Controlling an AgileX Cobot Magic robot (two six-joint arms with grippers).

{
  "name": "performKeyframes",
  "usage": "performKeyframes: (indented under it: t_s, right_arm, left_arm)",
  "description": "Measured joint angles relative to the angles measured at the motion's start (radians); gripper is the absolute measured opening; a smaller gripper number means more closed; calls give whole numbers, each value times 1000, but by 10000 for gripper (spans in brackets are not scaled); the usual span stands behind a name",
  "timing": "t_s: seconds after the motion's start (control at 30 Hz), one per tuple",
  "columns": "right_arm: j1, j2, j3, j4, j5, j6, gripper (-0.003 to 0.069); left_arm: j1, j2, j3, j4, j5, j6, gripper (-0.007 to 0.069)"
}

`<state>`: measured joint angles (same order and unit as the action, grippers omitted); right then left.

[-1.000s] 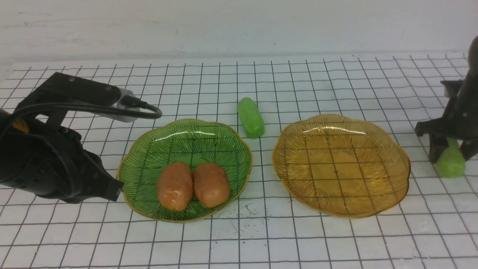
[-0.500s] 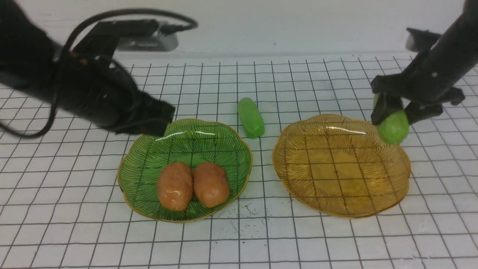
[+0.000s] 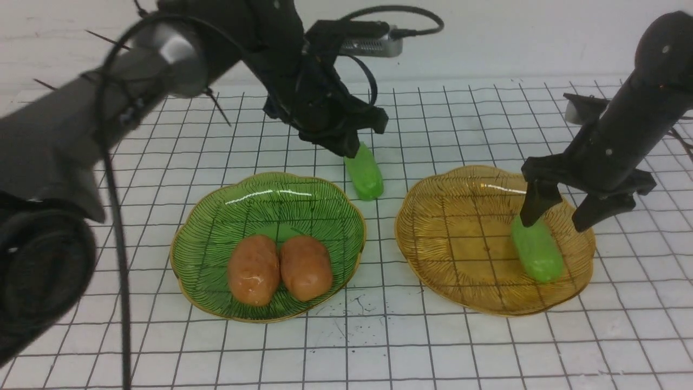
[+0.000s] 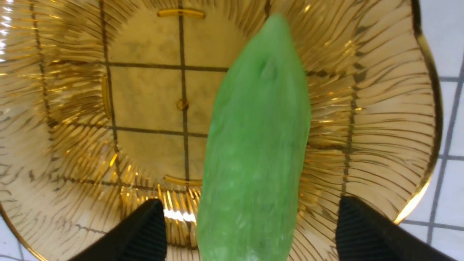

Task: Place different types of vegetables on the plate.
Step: 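Move the green vegetable from the table onto the right plate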

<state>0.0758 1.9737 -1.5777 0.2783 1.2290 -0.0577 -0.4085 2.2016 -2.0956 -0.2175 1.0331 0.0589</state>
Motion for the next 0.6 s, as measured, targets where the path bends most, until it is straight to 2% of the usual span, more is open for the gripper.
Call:
performKeyframes:
  t_s: [0.07, 0.1, 0.13, 0.17, 0.33, 0.5, 0.6]
  right_arm:
    - [0, -2, 0, 13, 0, 0, 574]
    - [0, -10, 0, 29, 0, 0, 574]
    - [0, -12, 1, 30, 0, 0, 574]
    - [0, -26, 1, 39, 0, 0, 574]
    - [1, -77, 1, 34, 0, -9, 574]
    - [1, -98, 1, 25, 0, -20, 574]
    - [1, -108, 1, 18, 0, -23, 575]
  left_arm:
    - [0, 37, -38, 0, -23, -19, 190]
    - [0, 76, -72, 5, -54, -48, 268]
    - [0, 87, -76, 8, -64, -59, 279]
    - [0, 126, -105, 24, -108, -84, 370]
    - [0, 223, -123, 43, -227, -130, 570]
    - [-4, 264, -123, 12, -249, -119, 619]
    - [-4, 280, -123, -13, -251, -118, 608]
